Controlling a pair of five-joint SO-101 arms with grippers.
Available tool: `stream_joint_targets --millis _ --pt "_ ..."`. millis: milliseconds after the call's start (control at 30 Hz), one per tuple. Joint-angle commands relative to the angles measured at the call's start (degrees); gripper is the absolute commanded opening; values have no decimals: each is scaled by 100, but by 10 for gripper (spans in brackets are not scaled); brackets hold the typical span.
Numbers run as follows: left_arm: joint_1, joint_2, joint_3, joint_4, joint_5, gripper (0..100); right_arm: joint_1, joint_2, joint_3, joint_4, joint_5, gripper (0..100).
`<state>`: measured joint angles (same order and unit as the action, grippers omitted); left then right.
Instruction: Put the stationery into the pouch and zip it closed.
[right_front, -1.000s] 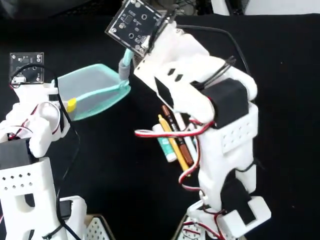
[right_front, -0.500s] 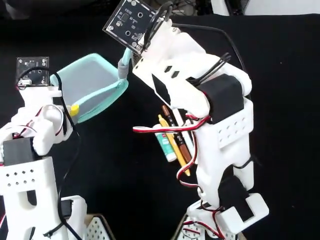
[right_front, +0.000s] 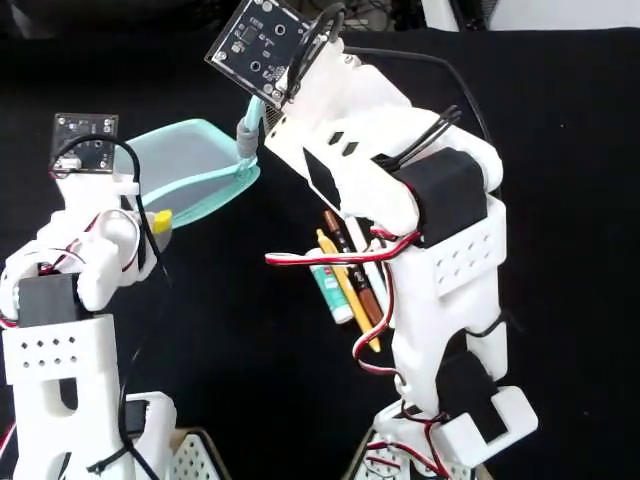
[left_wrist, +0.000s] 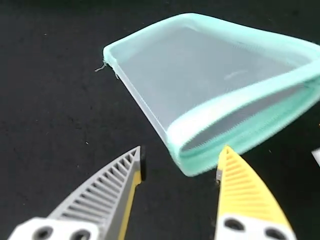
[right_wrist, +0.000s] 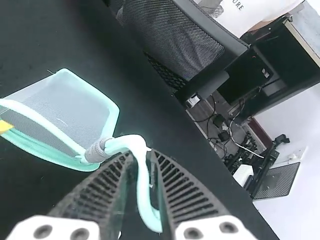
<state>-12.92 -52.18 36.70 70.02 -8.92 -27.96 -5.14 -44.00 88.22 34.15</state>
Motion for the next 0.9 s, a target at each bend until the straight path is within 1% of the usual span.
stream_joint_targets --millis 0,200,467,600,667,767,800,833,867 --pt "-189 9 136 -343 9 252 97 -40 -259 -18 35 12" --pt "-382 18 541 -1020 0 252 97 -40 -259 -9 35 12" --pt "-347 18 1033 -1837 0 252 79 -75 -224 26 0 12" --pt "-338 97 1209 -2101 0 251 62 -84 -286 193 0 12" --pt "-347 308 1200 -2101 0 206 70 -136 -365 273 0 12" --pt "-338 598 1059 -2057 18 31 70 -277 -391 334 0 12" --pt "-338 651 954 -1978 35 27 62 -338 -347 334 0 12" --pt "-330 668 831 -1829 53 52 62 -382 -338 334 0 12" --pt "-330 668 664 -1662 105 54 62 -418 -330 334 0 12"
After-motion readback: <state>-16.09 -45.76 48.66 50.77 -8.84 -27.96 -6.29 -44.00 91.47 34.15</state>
